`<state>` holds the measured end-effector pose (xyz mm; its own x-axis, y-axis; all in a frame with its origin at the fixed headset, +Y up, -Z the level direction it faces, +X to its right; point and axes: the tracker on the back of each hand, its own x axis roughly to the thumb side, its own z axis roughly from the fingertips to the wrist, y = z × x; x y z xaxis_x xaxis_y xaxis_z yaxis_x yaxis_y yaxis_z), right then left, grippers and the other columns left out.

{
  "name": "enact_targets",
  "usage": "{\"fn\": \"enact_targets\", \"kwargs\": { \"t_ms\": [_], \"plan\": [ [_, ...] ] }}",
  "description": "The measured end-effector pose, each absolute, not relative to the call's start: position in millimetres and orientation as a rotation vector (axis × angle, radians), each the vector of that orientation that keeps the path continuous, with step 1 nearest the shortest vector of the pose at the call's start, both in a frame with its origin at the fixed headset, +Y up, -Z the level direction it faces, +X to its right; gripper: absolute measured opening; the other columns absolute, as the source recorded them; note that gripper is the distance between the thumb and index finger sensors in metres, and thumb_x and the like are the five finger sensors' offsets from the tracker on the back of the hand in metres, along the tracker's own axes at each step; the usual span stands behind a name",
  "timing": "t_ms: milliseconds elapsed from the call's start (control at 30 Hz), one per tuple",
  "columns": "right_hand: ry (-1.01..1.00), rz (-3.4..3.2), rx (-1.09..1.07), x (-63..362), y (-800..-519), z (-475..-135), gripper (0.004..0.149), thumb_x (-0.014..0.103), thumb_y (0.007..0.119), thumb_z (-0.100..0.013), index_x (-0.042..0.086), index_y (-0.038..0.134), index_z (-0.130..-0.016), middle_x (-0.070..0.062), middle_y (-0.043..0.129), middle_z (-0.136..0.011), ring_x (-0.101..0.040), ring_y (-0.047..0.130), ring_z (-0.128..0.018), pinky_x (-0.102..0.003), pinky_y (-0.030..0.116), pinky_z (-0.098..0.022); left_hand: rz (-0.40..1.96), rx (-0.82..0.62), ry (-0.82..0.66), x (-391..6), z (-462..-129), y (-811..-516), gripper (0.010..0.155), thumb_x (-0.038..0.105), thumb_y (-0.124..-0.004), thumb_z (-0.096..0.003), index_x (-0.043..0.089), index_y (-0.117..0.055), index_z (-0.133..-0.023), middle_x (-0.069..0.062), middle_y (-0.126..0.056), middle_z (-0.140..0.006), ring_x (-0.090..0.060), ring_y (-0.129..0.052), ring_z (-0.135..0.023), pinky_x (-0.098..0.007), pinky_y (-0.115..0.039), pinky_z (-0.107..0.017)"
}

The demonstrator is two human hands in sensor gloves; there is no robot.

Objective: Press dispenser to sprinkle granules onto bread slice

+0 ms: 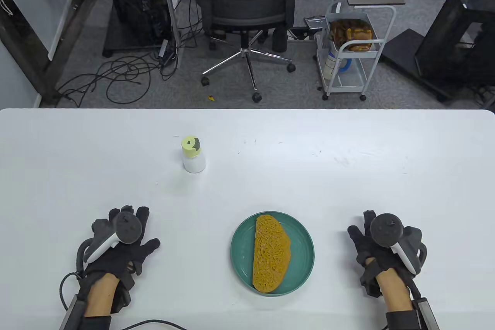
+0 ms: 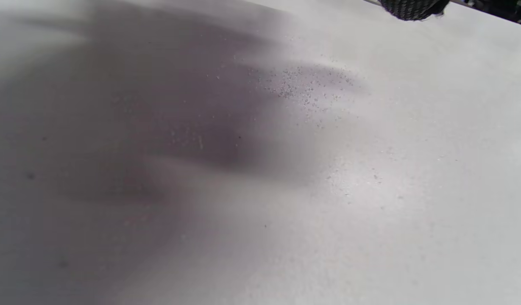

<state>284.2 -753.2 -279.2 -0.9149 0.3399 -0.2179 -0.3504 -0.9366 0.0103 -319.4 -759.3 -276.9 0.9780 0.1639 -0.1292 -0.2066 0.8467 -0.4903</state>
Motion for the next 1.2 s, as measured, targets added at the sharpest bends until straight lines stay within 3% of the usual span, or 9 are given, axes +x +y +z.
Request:
{"fn": "enact_targets", "kwargs": {
  "t_ms": [300,400,500,567,633,933,1100,1200],
  "plan": [
    [0.055,2.765,-0.225,274,-746,-276,0.067,0.048,0.073,-0.043,0.004,0.064,-0.092,-0.026,0.084,-0.088,-0.055,0.072,-0.084,-0.073,0.047,-0.066,0.218,-0.542,0.090,-318,-275,-760,0.090,0.064,-0.062,-0.0510,0.046,0.005,-0.108,-0.001,0.011,-0.120,-0.031,0.017,-0.112,-0.063,0.014,-0.070],
    [0.129,2.747,-0.093,257,-741,-273,0.061,0.049,0.074,-0.043,0.001,0.080,-0.078,-0.020,0.101,-0.061,-0.045,0.096,-0.057,-0.065,0.068,-0.054,0.229,-0.518,0.092,-319,-275,-755,0.090,0.064,-0.062,-0.0509,0.046,0.005,-0.108,-0.001,0.011,-0.120,-0.031,0.016,-0.112,-0.064,0.013,-0.070],
    [0.252,2.771,-0.067,234,-742,-270,0.062,0.053,0.075,-0.042,0.001,0.083,-0.075,-0.015,0.104,-0.051,-0.040,0.101,-0.045,-0.061,0.074,-0.048,0.242,-0.507,0.088,-319,-274,-753,0.090,0.064,-0.062,-0.0509,0.045,0.005,-0.108,-0.002,0.010,-0.120,-0.031,0.016,-0.112,-0.064,0.013,-0.070],
    [0.313,2.788,-0.028,214,-745,-270,0.062,0.053,0.075,-0.042,0.001,0.083,-0.074,-0.014,0.105,-0.048,-0.038,0.102,-0.041,-0.059,0.076,-0.045,0.255,-0.508,0.086,-320,-274,-753,0.090,0.064,-0.062,-0.0511,0.046,0.005,-0.108,-0.002,0.010,-0.120,-0.031,0.016,-0.112,-0.064,0.013,-0.070],
    [0.251,2.819,-0.016,203,-746,-272,0.062,0.050,0.077,-0.041,-0.001,0.081,-0.077,-0.014,0.105,-0.050,-0.039,0.102,-0.043,-0.059,0.076,-0.046,0.264,-0.510,0.087,-321,-274,-752,0.090,0.064,-0.062,-0.0511,0.046,0.005,-0.108,-0.002,0.010,-0.120,-0.031,0.016,-0.112,-0.063,0.013,-0.071],
    [0.392,2.711,-0.095,182,-758,-275,0.061,0.048,0.084,-0.038,-0.003,0.085,-0.071,-0.011,0.107,-0.040,-0.035,0.104,-0.031,-0.056,0.080,-0.040,0.302,-0.514,0.069,-322,-275,-752,0.089,0.064,-0.062,-0.0514,0.045,0.004,-0.109,-0.002,0.009,-0.121,-0.031,0.015,-0.112,-0.064,0.013,-0.070],
    [0.370,2.844,-0.103,172,-761,-279,0.042,0.033,0.087,-0.038,0.000,0.089,-0.064,-0.004,0.109,-0.031,-0.028,0.106,-0.022,-0.050,0.085,-0.034,0.311,-0.519,0.054,-321,-275,-753,0.088,0.064,-0.062,-0.0516,0.045,0.003,-0.109,-0.002,0.008,-0.121,-0.031,0.014,-0.113,-0.064,0.013,-0.071],
    [0.337,2.805,-0.088,171,-762,-282,0.040,0.030,0.084,-0.039,-0.002,0.087,-0.063,-0.003,0.107,-0.030,-0.026,0.105,-0.021,-0.049,0.085,-0.034,0.315,-0.521,0.053,-321,-276,-753,0.089,0.063,-0.062,-0.0518,0.045,0.003,-0.109,-0.003,0.007,-0.121,-0.032,0.014,-0.113,-0.064,0.013,-0.071]
  ]
}}
